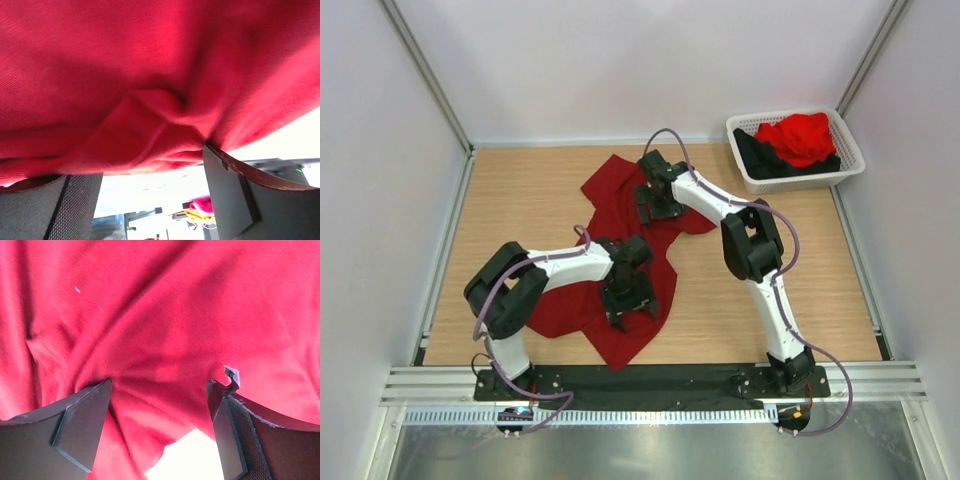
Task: Fold and stack the t-shirts
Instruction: Fold the tshirt
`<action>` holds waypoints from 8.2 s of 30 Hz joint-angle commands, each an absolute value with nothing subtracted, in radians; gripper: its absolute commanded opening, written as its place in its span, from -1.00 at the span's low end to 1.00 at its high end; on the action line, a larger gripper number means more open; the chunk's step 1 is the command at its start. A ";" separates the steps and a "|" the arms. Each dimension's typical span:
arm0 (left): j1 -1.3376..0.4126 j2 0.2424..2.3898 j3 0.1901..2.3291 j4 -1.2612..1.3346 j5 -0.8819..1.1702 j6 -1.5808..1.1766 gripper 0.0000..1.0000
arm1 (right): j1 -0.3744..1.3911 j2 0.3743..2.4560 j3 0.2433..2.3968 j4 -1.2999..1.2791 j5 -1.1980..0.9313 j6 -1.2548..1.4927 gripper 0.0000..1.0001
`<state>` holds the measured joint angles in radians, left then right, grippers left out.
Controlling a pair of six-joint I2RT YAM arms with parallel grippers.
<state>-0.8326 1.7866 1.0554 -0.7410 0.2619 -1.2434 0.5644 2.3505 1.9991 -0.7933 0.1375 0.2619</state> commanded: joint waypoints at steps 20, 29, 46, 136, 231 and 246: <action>-0.812 1.232 1.156 -0.817 0.076 -1.039 0.60 | 0.689 1.614 1.370 -0.795 0.130 0.722 0.56; -0.723 0.979 1.207 -1.054 -0.135 -0.899 0.64 | 0.828 1.782 1.391 -0.660 0.242 0.920 0.42; -0.721 0.808 1.221 -1.164 -0.319 -0.865 0.71 | 0.828 2.172 1.861 -0.766 0.325 0.747 0.56; -0.094 1.673 1.123 -1.058 -0.141 -0.782 0.47 | 0.354 1.675 1.015 -0.778 0.288 0.572 0.40; 0.124 1.090 0.903 -0.999 -0.089 -1.050 0.27 | 0.236 1.905 1.472 -0.749 0.067 0.443 0.49; 0.048 1.532 1.131 -0.715 -0.013 -0.746 0.38 | 0.253 2.083 1.666 -0.690 0.183 0.238 0.64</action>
<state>0.0460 1.4986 1.1355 -0.8246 -0.0170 -0.8284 0.2447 2.0468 1.5948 -0.7269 0.1257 0.3202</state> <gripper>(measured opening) 0.690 0.820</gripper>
